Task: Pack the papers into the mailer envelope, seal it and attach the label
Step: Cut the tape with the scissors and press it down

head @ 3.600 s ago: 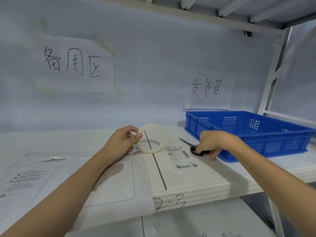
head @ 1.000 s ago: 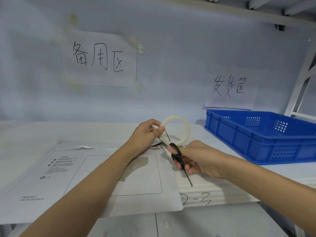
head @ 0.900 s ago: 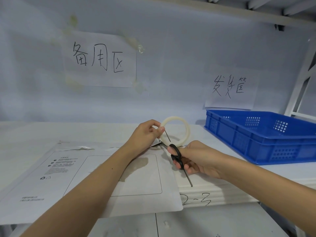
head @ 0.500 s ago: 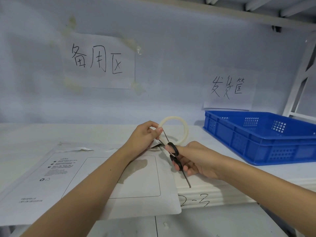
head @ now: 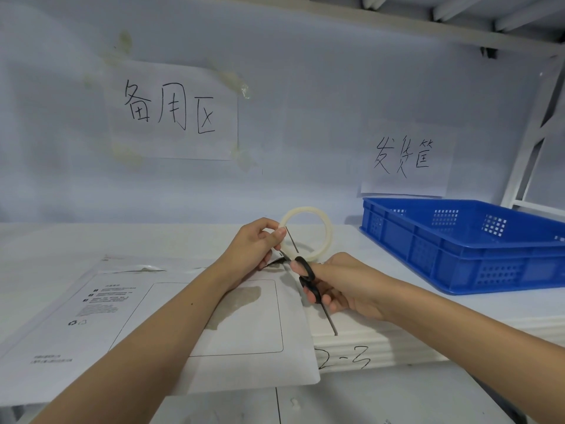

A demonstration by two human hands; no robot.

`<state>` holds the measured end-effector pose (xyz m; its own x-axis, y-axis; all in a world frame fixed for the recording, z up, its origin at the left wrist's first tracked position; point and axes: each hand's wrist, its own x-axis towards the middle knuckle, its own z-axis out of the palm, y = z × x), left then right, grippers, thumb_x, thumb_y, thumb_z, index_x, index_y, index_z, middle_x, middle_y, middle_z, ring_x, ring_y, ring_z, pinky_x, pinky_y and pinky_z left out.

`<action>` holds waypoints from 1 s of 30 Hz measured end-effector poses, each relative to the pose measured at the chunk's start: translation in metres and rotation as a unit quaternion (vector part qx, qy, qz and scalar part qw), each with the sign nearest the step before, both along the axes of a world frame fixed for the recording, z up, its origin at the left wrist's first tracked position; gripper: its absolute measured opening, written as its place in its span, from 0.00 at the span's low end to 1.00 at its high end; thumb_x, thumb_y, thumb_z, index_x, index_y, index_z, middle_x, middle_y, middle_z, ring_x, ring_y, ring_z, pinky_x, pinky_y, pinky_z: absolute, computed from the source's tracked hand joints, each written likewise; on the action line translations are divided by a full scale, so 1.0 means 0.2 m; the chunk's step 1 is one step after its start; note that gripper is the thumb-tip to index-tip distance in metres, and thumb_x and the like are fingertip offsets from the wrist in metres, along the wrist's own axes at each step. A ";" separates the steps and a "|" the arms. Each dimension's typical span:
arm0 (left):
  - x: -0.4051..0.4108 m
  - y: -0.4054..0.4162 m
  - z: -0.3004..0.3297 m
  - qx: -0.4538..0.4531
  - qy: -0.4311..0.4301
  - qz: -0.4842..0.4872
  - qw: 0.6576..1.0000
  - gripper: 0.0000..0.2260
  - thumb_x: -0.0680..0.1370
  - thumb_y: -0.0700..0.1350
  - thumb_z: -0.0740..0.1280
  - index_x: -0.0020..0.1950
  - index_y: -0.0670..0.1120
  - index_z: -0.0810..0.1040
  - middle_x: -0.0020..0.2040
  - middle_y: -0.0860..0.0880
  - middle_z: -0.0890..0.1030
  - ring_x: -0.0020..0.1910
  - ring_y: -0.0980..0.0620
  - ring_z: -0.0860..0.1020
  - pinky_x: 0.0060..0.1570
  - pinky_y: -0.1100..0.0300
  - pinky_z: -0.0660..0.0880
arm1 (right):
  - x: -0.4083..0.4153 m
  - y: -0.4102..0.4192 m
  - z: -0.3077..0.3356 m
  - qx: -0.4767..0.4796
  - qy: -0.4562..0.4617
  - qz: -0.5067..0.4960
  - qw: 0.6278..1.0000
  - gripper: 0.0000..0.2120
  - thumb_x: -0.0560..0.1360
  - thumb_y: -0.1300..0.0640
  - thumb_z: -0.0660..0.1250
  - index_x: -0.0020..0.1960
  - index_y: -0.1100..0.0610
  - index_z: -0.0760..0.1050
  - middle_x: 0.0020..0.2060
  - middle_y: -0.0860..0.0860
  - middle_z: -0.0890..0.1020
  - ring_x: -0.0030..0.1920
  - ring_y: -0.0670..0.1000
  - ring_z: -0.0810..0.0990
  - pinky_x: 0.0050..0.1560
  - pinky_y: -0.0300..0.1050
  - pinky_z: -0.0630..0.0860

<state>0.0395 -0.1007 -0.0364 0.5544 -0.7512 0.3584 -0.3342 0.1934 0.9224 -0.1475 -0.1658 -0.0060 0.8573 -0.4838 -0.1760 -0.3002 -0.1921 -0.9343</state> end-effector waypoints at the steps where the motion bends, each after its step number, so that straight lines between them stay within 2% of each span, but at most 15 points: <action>1: 0.00 0.00 0.00 0.000 0.000 0.000 1.000 0.09 0.80 0.48 0.66 0.50 0.41 0.78 0.35 0.49 0.77 0.25 0.52 0.67 0.24 0.61 0.65 | 0.00 0.00 0.00 -0.003 0.001 -0.002 1.000 0.17 0.74 0.45 0.71 0.38 0.59 0.77 0.30 0.54 0.77 0.23 0.45 0.68 0.22 0.33 0.69; 4: 0.00 -0.01 0.00 0.001 0.003 0.000 1.000 0.08 0.80 0.48 0.66 0.50 0.43 0.78 0.35 0.49 0.77 0.26 0.51 0.68 0.25 0.60 0.65 | 0.00 -0.01 -0.01 -0.004 -0.002 -0.007 1.000 0.17 0.74 0.46 0.71 0.36 0.59 0.76 0.28 0.54 0.77 0.22 0.45 0.66 0.19 0.33 0.65; 6: 0.01 -0.01 -0.01 0.003 0.011 -0.007 1.000 0.08 0.80 0.48 0.66 0.50 0.43 0.78 0.35 0.49 0.77 0.27 0.51 0.68 0.26 0.60 0.65 | -0.01 -0.01 -0.01 -0.001 -0.006 -0.011 1.000 0.18 0.74 0.46 0.71 0.35 0.59 0.76 0.29 0.56 0.77 0.21 0.45 0.63 0.17 0.34 0.58; 8: 0.01 -0.01 -0.01 0.004 0.018 -0.010 1.000 0.08 0.80 0.47 0.66 0.50 0.42 0.78 0.35 0.49 0.77 0.27 0.51 0.68 0.25 0.60 0.66 | -0.01 -0.02 -0.01 0.004 -0.006 -0.009 1.000 0.17 0.74 0.46 0.71 0.35 0.59 0.76 0.31 0.57 0.77 0.21 0.45 0.61 0.17 0.34 0.56; 19: 0.00 0.00 0.00 0.015 0.032 -0.010 0.999 0.11 0.80 0.47 0.65 0.55 0.39 0.77 0.37 0.48 0.76 0.27 0.53 0.70 0.26 0.60 0.66 | 0.02 -0.02 0.00 0.001 0.006 -0.022 1.000 0.18 0.73 0.45 0.72 0.39 0.60 0.76 0.28 0.56 0.80 0.21 0.46 0.64 0.18 0.35 0.60; 24: 0.00 0.00 -0.01 0.020 0.027 -0.006 0.999 0.12 0.81 0.47 0.65 0.56 0.39 0.77 0.36 0.48 0.75 0.26 0.53 0.71 0.26 0.60 0.67 | 0.02 -0.02 0.01 -0.016 -0.005 -0.014 1.000 0.16 0.74 0.47 0.71 0.37 0.58 0.76 0.26 0.52 0.78 0.20 0.44 0.64 0.19 0.34 0.60; 30: 0.00 0.00 0.00 0.016 0.042 -0.008 0.999 0.12 0.81 0.47 0.65 0.56 0.39 0.77 0.36 0.48 0.75 0.27 0.53 0.71 0.26 0.60 0.67 | 0.03 -0.02 0.00 0.001 0.011 -0.015 1.000 0.19 0.71 0.42 0.72 0.38 0.59 0.77 0.28 0.55 0.79 0.22 0.46 0.65 0.19 0.35 0.62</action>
